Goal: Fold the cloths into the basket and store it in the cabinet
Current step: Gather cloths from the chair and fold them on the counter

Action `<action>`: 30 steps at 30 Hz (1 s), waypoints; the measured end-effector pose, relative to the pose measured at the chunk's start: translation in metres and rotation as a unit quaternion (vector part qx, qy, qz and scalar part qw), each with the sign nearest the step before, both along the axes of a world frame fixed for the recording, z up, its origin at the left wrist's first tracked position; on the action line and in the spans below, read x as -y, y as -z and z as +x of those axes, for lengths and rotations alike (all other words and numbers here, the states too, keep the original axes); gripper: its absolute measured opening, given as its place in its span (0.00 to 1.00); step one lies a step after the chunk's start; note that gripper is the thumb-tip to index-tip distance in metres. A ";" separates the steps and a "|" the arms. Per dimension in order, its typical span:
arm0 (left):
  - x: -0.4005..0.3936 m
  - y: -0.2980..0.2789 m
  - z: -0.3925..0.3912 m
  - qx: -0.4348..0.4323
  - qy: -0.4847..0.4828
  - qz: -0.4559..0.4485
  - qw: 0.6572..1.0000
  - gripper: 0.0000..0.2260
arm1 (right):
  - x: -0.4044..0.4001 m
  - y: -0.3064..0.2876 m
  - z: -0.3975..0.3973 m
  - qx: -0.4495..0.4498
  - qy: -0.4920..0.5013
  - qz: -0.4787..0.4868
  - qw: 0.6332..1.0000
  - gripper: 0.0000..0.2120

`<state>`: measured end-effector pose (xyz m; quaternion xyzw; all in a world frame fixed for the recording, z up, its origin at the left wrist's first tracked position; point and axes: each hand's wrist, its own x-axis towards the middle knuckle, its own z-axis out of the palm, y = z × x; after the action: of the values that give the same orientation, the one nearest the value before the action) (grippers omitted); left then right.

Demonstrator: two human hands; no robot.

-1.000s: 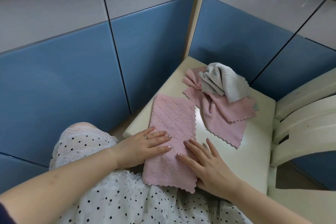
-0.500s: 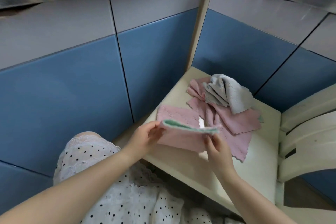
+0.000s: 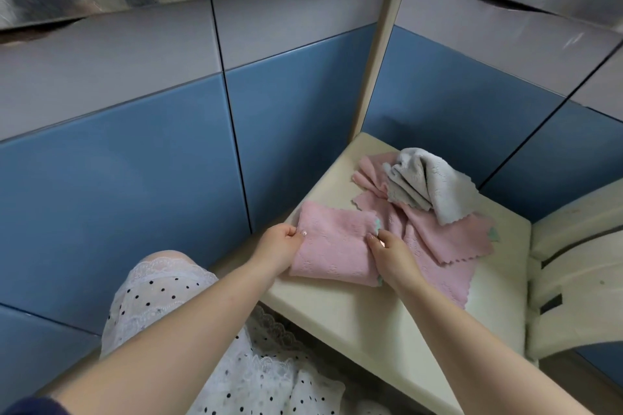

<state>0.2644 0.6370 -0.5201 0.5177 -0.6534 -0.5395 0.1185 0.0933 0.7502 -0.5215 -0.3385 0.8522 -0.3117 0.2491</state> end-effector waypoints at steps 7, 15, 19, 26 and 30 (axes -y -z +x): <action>-0.001 0.001 0.000 0.009 -0.003 -0.019 1.000 0.11 | 0.008 -0.002 0.002 -0.104 -0.030 0.056 0.993 0.11; -0.008 -0.006 0.013 -0.020 0.014 -0.060 0.998 0.16 | 0.002 -0.005 -0.004 -0.040 0.011 0.075 0.996 0.15; -0.017 -0.006 0.018 0.079 0.114 -0.436 0.889 0.22 | -0.012 -0.007 -0.003 -0.191 -0.009 -0.023 0.981 0.13; -0.016 0.007 -0.025 0.279 0.283 -0.444 0.803 0.29 | 0.021 0.006 0.033 -0.334 -0.204 0.027 0.920 0.24; -0.015 0.014 -0.028 0.310 0.312 -0.403 0.802 0.38 | 0.017 0.019 0.029 -0.335 -0.214 0.082 0.914 0.25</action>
<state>0.2364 0.6523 -0.5339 0.3310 -0.9401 -0.0458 -0.0670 0.1221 0.7336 -0.5402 -0.5753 0.8157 -0.0485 0.0366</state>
